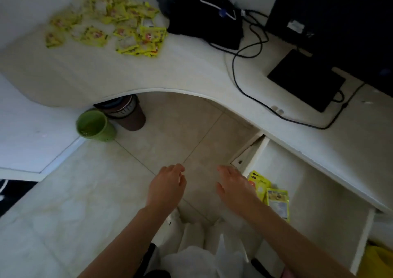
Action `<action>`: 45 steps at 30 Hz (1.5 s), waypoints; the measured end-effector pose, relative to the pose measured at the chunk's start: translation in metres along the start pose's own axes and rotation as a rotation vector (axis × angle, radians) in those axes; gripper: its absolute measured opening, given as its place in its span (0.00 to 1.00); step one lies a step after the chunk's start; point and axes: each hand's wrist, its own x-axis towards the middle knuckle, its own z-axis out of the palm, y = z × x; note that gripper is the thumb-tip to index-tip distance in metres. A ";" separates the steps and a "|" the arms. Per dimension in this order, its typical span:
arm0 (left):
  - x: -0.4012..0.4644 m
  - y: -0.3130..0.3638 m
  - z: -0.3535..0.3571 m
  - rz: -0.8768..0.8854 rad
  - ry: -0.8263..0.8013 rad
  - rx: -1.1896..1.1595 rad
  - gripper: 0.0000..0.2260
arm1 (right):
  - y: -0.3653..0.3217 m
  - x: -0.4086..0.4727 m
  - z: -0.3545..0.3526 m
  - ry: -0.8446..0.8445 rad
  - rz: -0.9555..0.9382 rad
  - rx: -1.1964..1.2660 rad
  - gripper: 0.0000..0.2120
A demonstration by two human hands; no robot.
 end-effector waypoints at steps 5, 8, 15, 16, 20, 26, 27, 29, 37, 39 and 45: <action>0.019 -0.059 -0.044 -0.006 0.076 0.057 0.12 | -0.056 0.041 0.001 0.043 -0.034 -0.003 0.19; 0.039 -0.091 -0.071 -0.024 0.106 0.061 0.12 | -0.086 0.069 -0.008 0.037 -0.028 -0.013 0.17; 0.091 -0.147 -0.125 -0.067 0.160 0.053 0.11 | -0.147 0.130 -0.023 0.001 -0.047 0.016 0.18; 0.100 -0.151 -0.130 -0.069 0.166 0.051 0.11 | -0.153 0.140 -0.025 0.000 -0.051 0.008 0.18; 0.139 -0.163 -0.148 -0.077 0.165 0.020 0.11 | -0.174 0.181 -0.039 0.027 -0.089 -0.045 0.17; 0.207 -0.175 -0.171 -0.124 0.167 -0.015 0.11 | -0.188 0.259 -0.065 0.034 -0.145 -0.074 0.16; 0.220 -0.177 -0.175 -0.135 0.160 -0.015 0.11 | -0.189 0.272 -0.071 0.029 -0.157 -0.076 0.17; 0.246 -0.181 -0.180 -0.156 0.139 -0.025 0.11 | -0.191 0.301 -0.083 0.020 -0.182 -0.071 0.18; 0.343 -0.183 -0.195 -0.237 0.094 -0.048 0.12 | -0.200 0.408 -0.137 0.007 -0.250 -0.115 0.20; 0.366 -0.183 -0.202 -0.243 0.080 -0.057 0.13 | -0.201 0.433 -0.147 0.010 -0.252 -0.121 0.19; 0.438 -0.190 -0.215 -0.281 0.068 -0.113 0.14 | -0.201 0.501 -0.164 0.031 -0.230 -0.146 0.18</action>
